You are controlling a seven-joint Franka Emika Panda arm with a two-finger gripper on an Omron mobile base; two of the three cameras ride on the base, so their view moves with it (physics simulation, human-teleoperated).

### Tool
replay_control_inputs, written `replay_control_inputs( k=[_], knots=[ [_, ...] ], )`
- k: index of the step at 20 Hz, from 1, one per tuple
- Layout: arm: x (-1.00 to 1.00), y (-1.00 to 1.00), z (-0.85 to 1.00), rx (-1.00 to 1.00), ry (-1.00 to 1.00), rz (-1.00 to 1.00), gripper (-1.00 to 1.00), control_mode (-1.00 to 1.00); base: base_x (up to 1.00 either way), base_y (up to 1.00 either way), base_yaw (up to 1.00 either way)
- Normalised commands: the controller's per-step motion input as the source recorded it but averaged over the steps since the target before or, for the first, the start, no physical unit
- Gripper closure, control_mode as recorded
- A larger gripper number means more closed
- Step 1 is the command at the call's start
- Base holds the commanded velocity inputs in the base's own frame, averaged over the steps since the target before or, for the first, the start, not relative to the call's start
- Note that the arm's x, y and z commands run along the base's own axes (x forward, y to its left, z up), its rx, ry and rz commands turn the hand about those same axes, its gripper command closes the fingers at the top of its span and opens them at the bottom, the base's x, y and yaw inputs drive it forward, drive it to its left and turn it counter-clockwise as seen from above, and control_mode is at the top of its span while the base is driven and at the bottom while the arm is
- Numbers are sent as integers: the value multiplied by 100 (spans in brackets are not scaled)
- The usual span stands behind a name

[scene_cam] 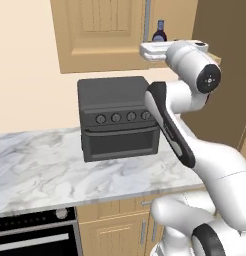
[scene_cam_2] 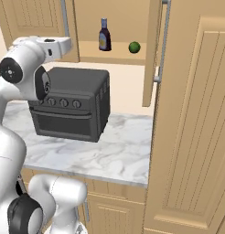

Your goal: The dining table condiment station is running low on condiment bottle. Refill the condiment station by opening the cabinet and taking the condiment bottle from the cabinet and placing it on the dining table.

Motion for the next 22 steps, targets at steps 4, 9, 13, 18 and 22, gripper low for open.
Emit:
replay_control_inputs(
  k=[4, 9, 13, 18, 22],
  knots=[
    [72, 0, 0, 0, 0, 1, -100, -100, 0, 0, 0],
    [66, 0, -3, 0, -1, 3, -100, -100, 0, 0, 0],
    [70, 4, -3, 0, 0, 3, -100, -100, 0, 0, 0],
    [63, 1, -2, 0, 0, 3, -100, -100, 0, 0, 0],
    [68, 11, -14, 0, 0, 1, -100, -100, 0, 0, 0]
  ],
)
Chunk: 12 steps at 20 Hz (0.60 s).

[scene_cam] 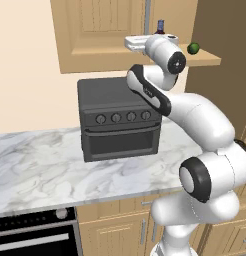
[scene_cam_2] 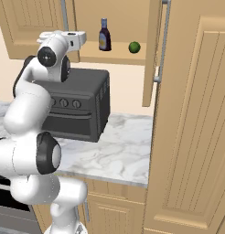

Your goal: The dining table condiment station is running low on condiment bottle. Refill the condiment station by opening the cabinet and taking the condiment bottle from the cabinet and placing it on the dining table.

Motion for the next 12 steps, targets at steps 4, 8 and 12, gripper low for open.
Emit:
replay_control_inputs(
  k=[4, 8, 12],
  knots=[
    [72, 38, -22, 0, 0, 0, 100, -100, 0, 0, 0],
    [75, 41, -17, 0, 0, 0, 100, -100, 0, 0, 0],
    [49, 47, -17, 0, 0, 0, 100, -100, 0, 0, 0]
  ],
)
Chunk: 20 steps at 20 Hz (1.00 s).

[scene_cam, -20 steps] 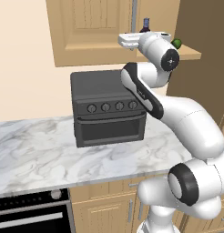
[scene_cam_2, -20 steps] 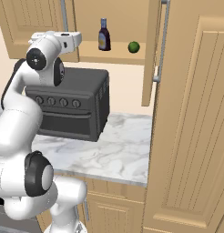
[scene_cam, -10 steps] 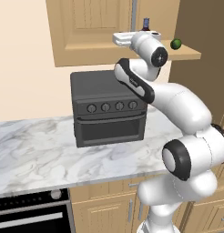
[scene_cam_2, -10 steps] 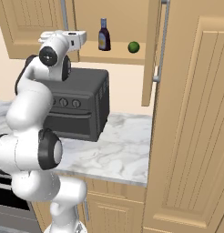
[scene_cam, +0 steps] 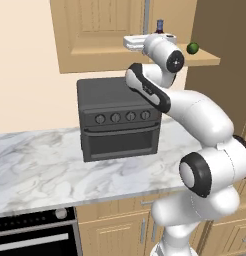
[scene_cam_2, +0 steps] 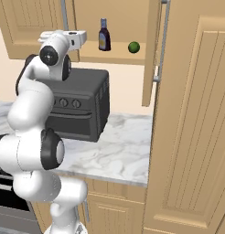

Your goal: The dining table condiment station is running low on condiment bottle. Refill the condiment station by opening the cabinet and taking the condiment bottle from the cabinet and placing it on the dining table.

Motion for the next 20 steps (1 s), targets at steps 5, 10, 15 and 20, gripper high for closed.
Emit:
replay_control_inputs(
  k=[5, 10, 15, 20],
  knots=[
    [-5, 92, 0, -6, 0, 0, 100, -100, 0, 0, 0],
    [-59, 99, 0, -5, 6, 0, 100, -100, 0, 0, 0],
    [-100, 91, 0, 0, 0, 0, 100, -100, 0, 0, 0],
    [-100, 85, 0, 0, 0, -1, 100, -100, 0, 0, 0]
  ],
)
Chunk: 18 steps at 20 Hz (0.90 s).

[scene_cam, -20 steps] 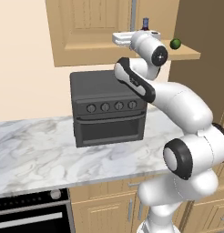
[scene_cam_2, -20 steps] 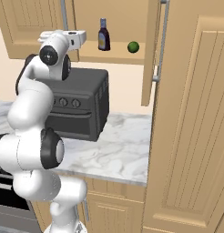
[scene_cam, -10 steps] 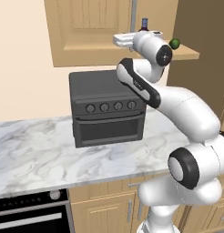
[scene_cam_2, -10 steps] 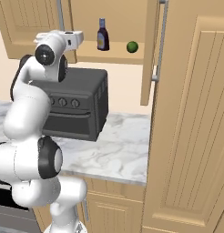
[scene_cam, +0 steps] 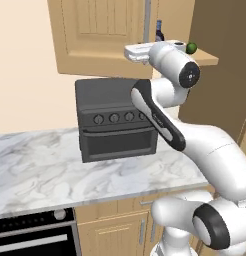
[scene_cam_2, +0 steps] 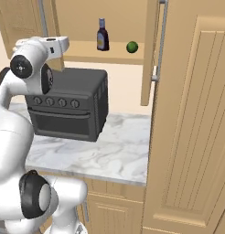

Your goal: The dining table condiment station is running low on condiment bottle. Refill the condiment station by opening the cabinet and taking the condiment bottle from the cabinet and placing it on the dining table.

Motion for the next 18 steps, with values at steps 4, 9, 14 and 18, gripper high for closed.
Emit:
replay_control_inputs(
  k=[4, 9, 14, 18],
  knots=[
    [-100, 83, 0, 0, 0, -1, 100, -100, 0, 0, 0],
    [-100, 85, 0, 0, 4, 0, 100, -100, 0, 0, 0],
    [-94, 89, -4, 0, 14, -1, -100, -100, 0, 0, 0],
    [-79, -12, -8, 9, -5, 0, -100, -100, 0, 0, 0]
  ],
)
